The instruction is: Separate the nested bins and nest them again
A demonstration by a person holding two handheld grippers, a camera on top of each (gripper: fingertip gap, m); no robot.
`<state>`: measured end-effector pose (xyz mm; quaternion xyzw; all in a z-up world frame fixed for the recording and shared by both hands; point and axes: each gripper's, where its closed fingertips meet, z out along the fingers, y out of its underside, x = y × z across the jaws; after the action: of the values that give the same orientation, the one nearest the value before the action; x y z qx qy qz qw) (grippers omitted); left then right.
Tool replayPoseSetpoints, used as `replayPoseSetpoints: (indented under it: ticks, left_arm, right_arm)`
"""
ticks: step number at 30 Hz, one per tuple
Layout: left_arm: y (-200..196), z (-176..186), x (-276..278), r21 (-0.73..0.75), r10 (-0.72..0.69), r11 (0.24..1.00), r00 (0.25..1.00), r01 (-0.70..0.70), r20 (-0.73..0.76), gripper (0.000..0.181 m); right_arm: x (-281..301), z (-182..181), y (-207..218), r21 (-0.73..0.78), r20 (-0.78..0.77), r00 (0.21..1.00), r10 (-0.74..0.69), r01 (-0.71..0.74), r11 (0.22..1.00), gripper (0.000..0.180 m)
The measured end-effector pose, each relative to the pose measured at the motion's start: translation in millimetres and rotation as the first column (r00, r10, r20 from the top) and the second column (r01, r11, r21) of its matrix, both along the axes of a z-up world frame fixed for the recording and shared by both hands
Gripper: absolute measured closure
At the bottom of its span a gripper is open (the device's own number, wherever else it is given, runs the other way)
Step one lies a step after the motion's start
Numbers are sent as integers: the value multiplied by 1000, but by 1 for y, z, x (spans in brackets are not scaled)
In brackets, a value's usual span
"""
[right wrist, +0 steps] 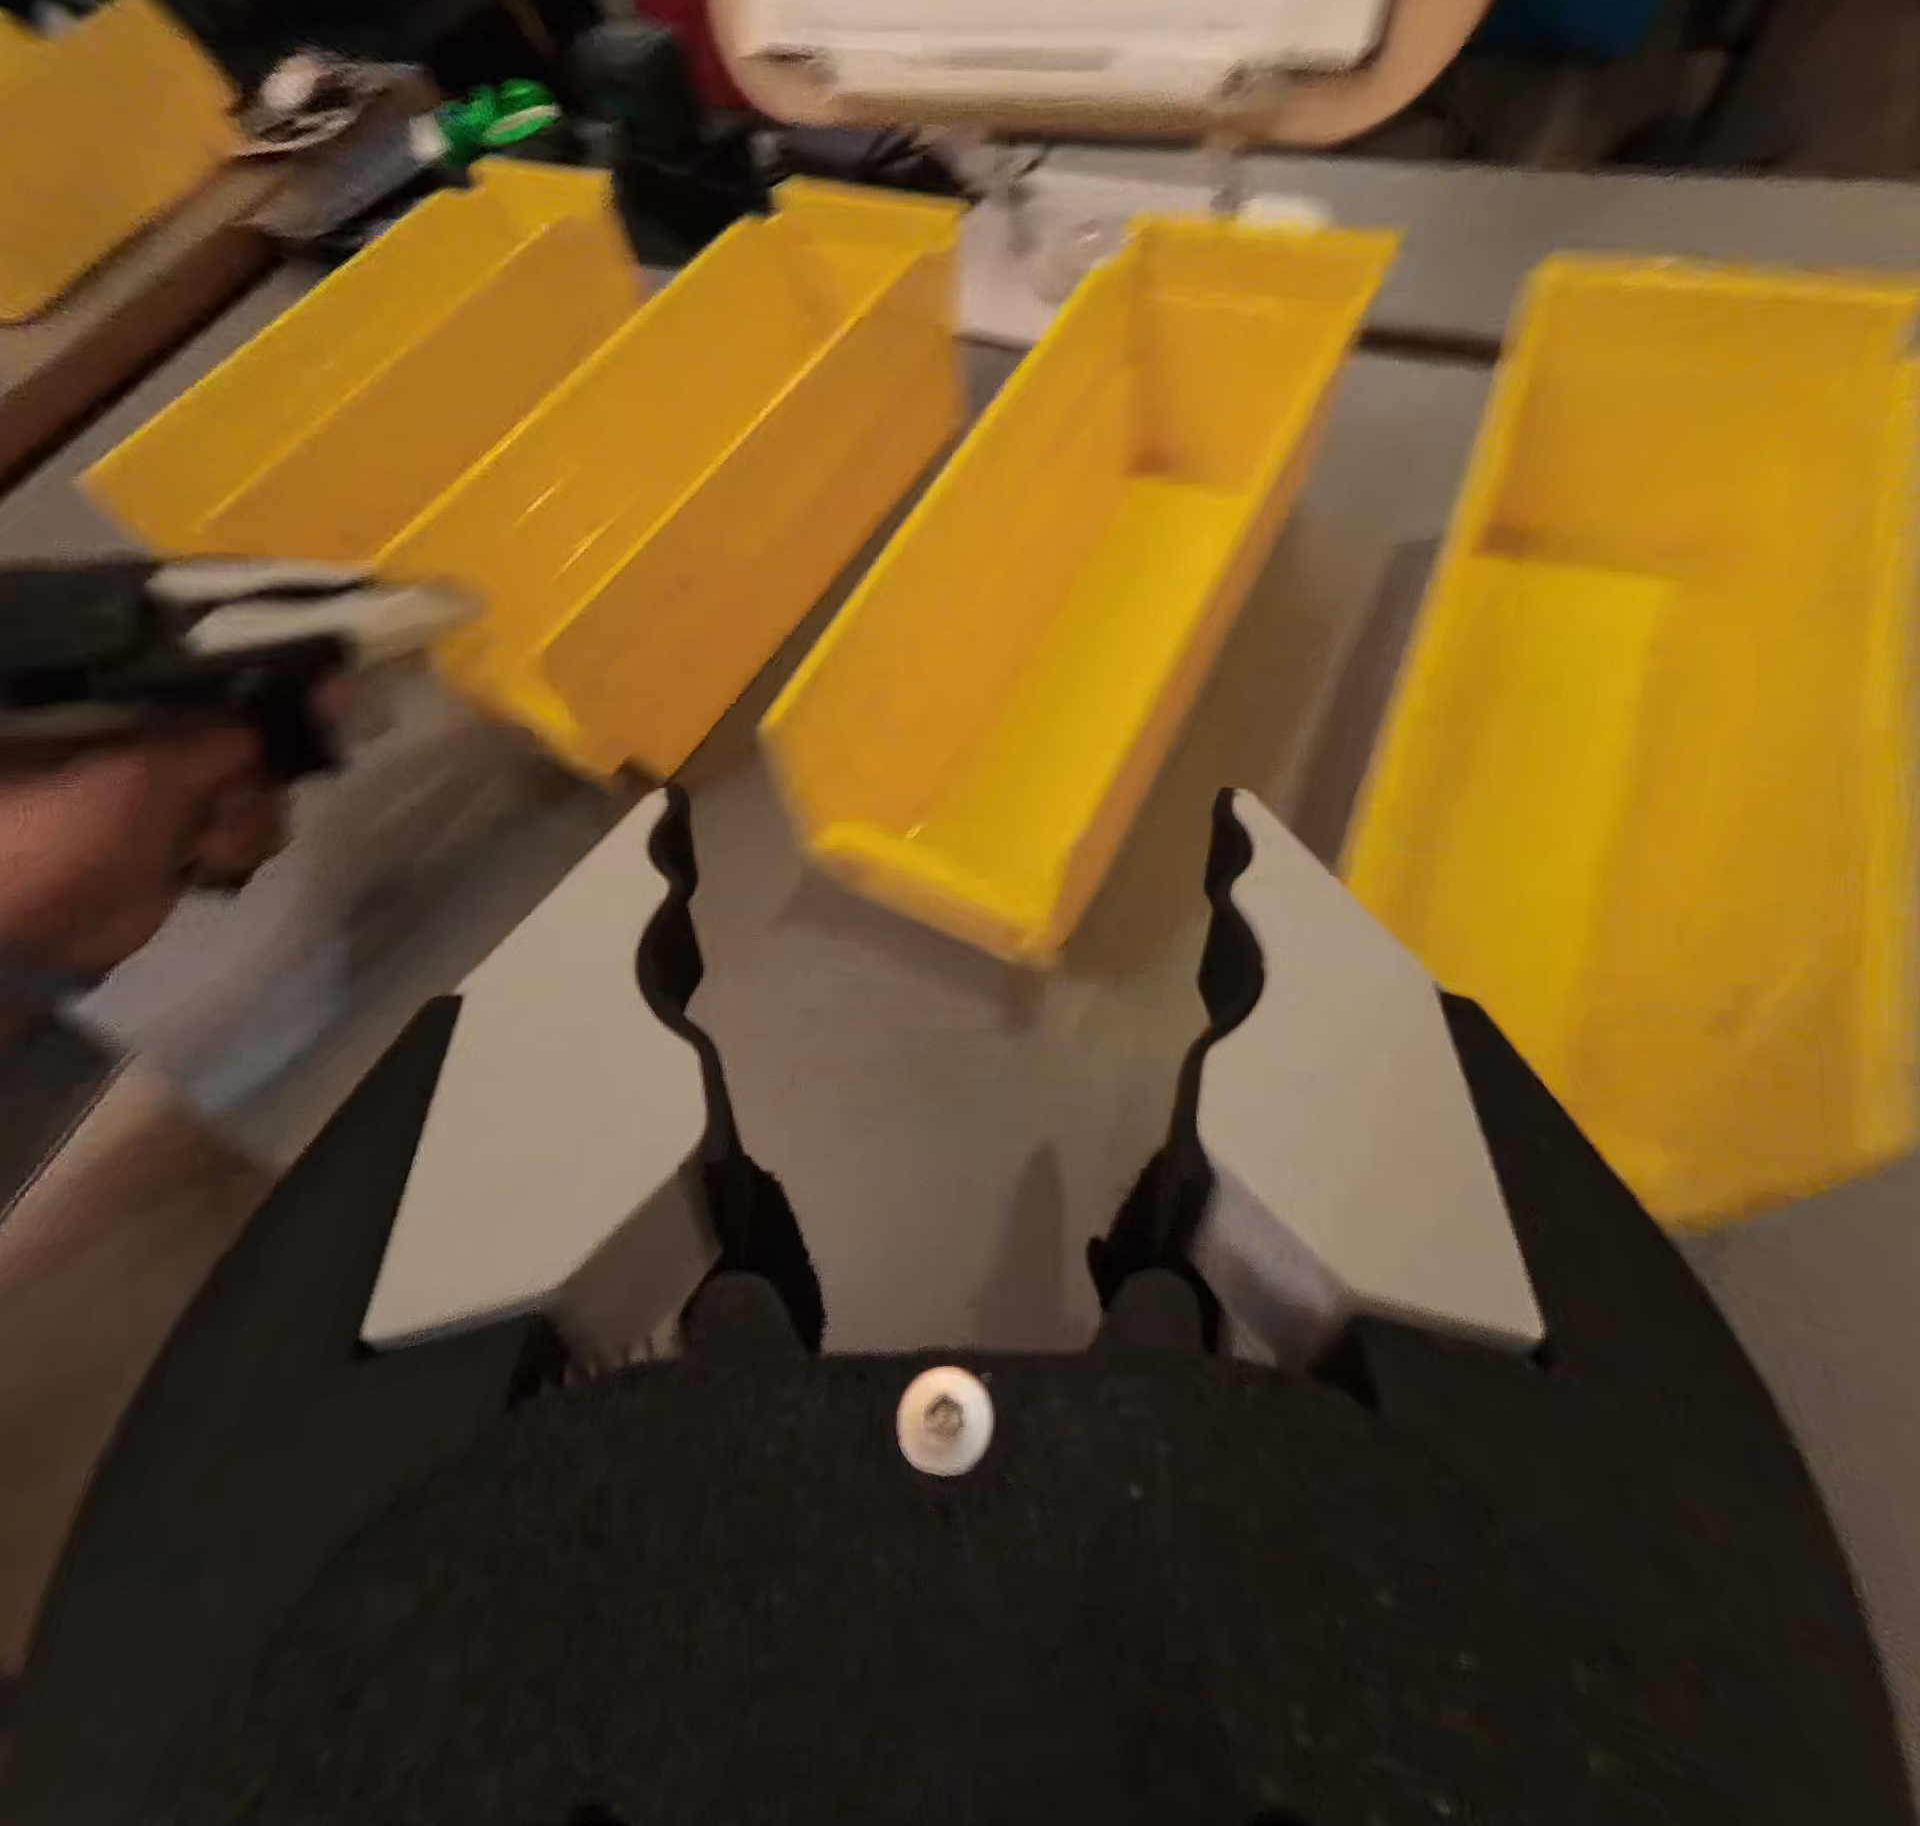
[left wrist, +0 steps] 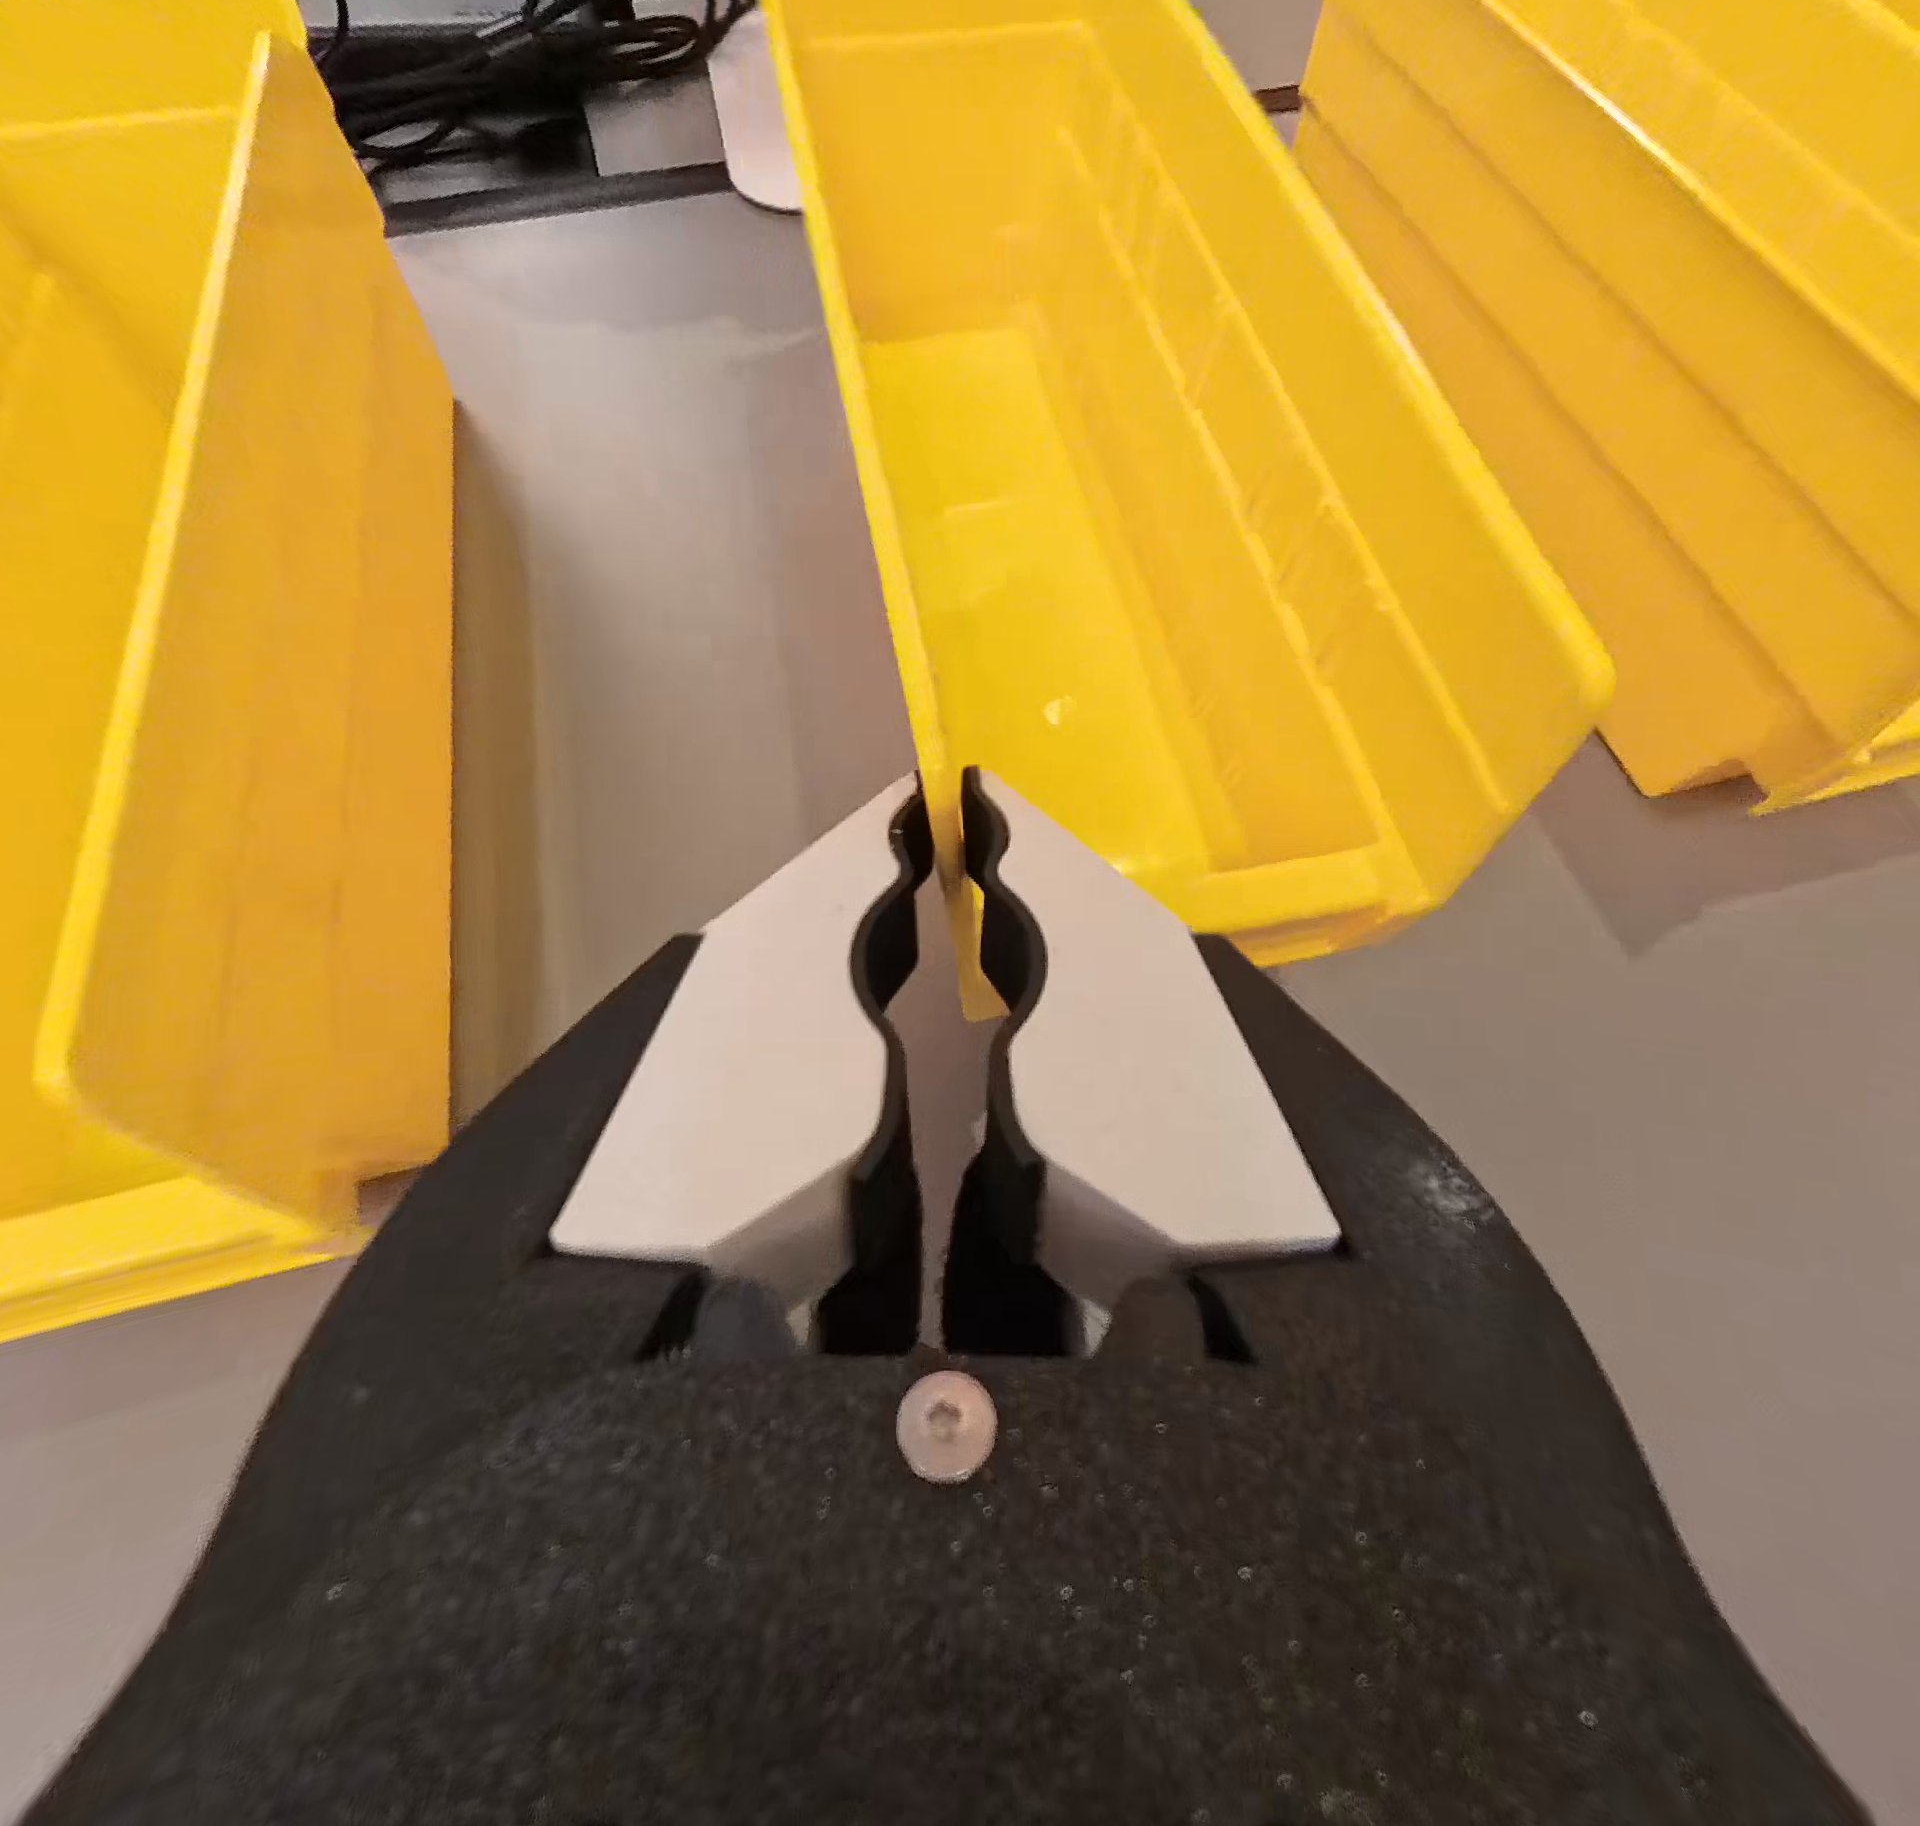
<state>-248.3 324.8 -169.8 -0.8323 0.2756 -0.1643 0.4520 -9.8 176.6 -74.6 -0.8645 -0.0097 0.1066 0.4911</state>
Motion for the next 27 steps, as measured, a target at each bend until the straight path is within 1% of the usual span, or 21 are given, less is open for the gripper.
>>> replayPoseSetpoints:
  ticks: [3,4,5,6,8,10,12,14,15,16,17,19,20,23,25,26,27]
  left_arm:
    - [-2,0,2,-10,20,1000,1000,-20,11,180]
    - [-6,-1,4,-15,15,1000,1000,-15,11,178]
    - [-11,-2,7,-32,7,999,1000,-6,19,170]
    - [-17,-5,10,-50,1,999,1000,0,25,162]
    - [-20,-11,9,-44,27,999,1000,-27,-8,167]
    - [-24,-16,15,-62,16,998,1000,-16,3,159]
    - [-32,-18,22,-87,-13,996,1000,13,0,161]
    - [-34,-15,19,-81,10,997,1000,-12,-21,145]
    - [-43,-11,23,-98,-22,995,1000,23,17,147]
    - [-54,-5,25,-114,-52,992,997,58,58,141]
    - [-66,0,23,-122,-77,989,994,86,78,140]
    - [-98,17,19,-131,-166,974,975,186,149,146]
    - [-113,27,14,-126,-195,967,962,221,190,147]
    - [-139,46,-20,-66,-203,973,952,223,228,146]
    - [-146,41,-47,-39,-183,980,956,197,230,142]
    - [-145,39,-58,-27,-172,983,956,184,235,138]
    - [-140,41,-66,-11,-173,983,954,181,245,137]
  right_arm:
    - [-41,-46,-47,-8,-22,999,24,-24,1000,85]
    - [-43,-56,-58,-6,-13,1000,0,0,1000,90]
    - [-41,-61,-67,8,-8,999,-31,31,999,99]
    - [-40,-59,-73,37,-7,999,-36,37,999,100]
    - [-32,-49,-77,97,29,998,-60,57,994,102]
    - [-20,-50,-75,128,89,991,-100,88,988,103]
    - [-19,-65,-75,77,107,991,-76,68,995,103]
    - [-23,-77,-75,29,87,995,-53,50,998,99]
    - [-26,-78,-75,30,66,997,-45,43,999,99]
    - [-28,-77,-75,38,47,998,-41,39,999,99]
    - [-29,-76,-75,47,32,999,-36,34,998,98]
    - [-29,-71,-75,72,19,999,-35,33,997,98]
    - [-28,-69,-76,85,19,999,-36,35,996,99]
    - [-19,-64,-74,134,34,996,-77,72,988,100]
    - [-15,-59,-75,158,53,994,-98,89,984,105]
    - [-13,-60,-76,147,70,992,-104,93,985,109]
    - [-12,-61,-76,130,91,990,-111,99,987,109]
